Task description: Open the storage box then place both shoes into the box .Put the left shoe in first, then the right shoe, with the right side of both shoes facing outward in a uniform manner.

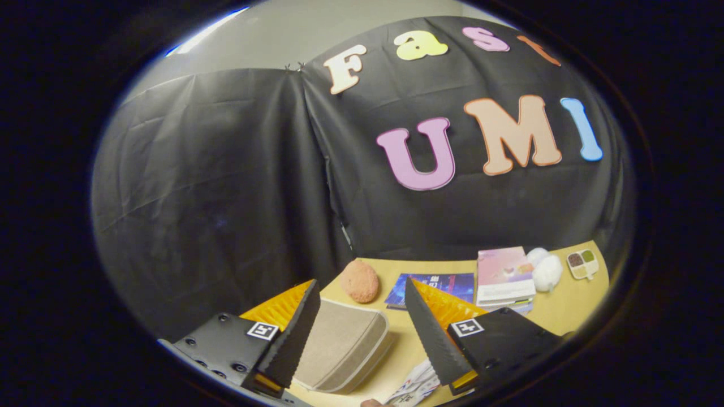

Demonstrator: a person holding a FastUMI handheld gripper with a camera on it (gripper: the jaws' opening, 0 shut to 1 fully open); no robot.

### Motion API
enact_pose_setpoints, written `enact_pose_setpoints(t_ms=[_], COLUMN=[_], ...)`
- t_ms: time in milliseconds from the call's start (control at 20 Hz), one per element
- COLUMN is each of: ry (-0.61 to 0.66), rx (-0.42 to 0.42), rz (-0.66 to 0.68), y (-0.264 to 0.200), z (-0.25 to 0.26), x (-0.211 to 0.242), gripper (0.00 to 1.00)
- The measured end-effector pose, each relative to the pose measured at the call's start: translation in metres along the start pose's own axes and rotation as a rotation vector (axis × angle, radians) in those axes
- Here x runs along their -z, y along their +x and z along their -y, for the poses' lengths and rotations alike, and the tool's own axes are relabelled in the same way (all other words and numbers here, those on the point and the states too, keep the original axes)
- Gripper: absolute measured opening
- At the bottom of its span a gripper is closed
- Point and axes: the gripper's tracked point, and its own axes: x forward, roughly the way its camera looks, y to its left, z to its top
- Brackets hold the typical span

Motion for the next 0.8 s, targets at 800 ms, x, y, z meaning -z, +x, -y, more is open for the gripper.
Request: enact_pose_setpoints(t_ms=[800], ry=[0.382], rx=[-0.097], rz=[-0.361], y=[0.046], z=[-0.008], x=[0.180], gripper=[0.99])
